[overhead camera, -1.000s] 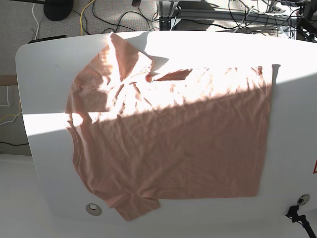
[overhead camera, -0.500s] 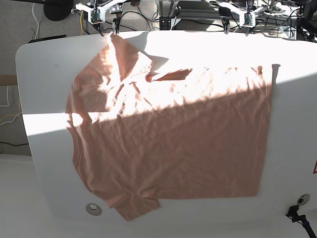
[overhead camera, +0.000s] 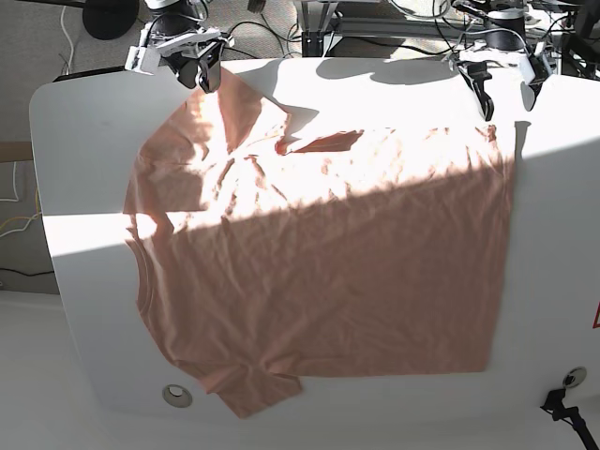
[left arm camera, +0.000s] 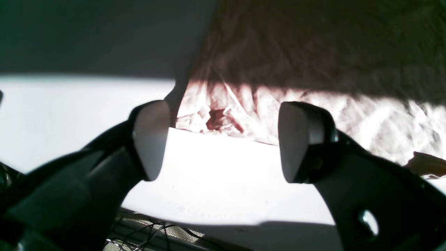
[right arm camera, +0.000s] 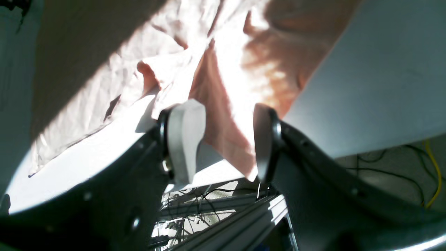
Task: Fold the T-shirt properly
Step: 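Lower both grippers onto the shirt's shoulder edges and grasp them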
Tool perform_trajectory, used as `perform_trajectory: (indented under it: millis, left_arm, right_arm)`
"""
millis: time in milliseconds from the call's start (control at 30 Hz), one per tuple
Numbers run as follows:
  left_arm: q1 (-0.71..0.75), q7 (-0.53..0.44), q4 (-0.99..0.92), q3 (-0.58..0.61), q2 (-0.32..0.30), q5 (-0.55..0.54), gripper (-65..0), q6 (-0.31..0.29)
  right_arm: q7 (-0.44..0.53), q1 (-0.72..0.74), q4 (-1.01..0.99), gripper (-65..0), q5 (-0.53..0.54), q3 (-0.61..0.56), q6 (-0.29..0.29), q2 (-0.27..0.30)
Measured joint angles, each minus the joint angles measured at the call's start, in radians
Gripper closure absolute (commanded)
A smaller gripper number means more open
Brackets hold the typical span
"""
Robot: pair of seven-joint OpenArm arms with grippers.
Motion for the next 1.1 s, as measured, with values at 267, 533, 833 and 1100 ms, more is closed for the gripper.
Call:
perform_trajectory:
  millis: [267,533,833,1100]
  left_arm:
    - [-0.002,0.000,-0.002,-0.003,-0.092,-0.099,-46.1,0.002]
    - [0.000,0.003,-0.048,0.001,-0.093,-0.099,-46.1,-0.005]
    - [0.000,0.003,-0.051,0.002,-0.093,-0.099,-46.1,-0.005]
    - [-0.002,0.004,-0.051,0.002,-0.108,-0.098,-46.1,-0.005]
  right_arm:
    - [-0.107,0.076,-0.080,-25.6,0.267,0.001,-0.004,0.060]
    - [-0.133,0.108,-0.159,-26.2,0.285,-0.002,-0.012,0.060]
    - [-0.122,0.149,-0.182,-25.6,0.285,-0.040,0.006,0.060]
    - [-0.123,0.160,-0.185,-25.5,0.284,-0.069,0.006,0.057]
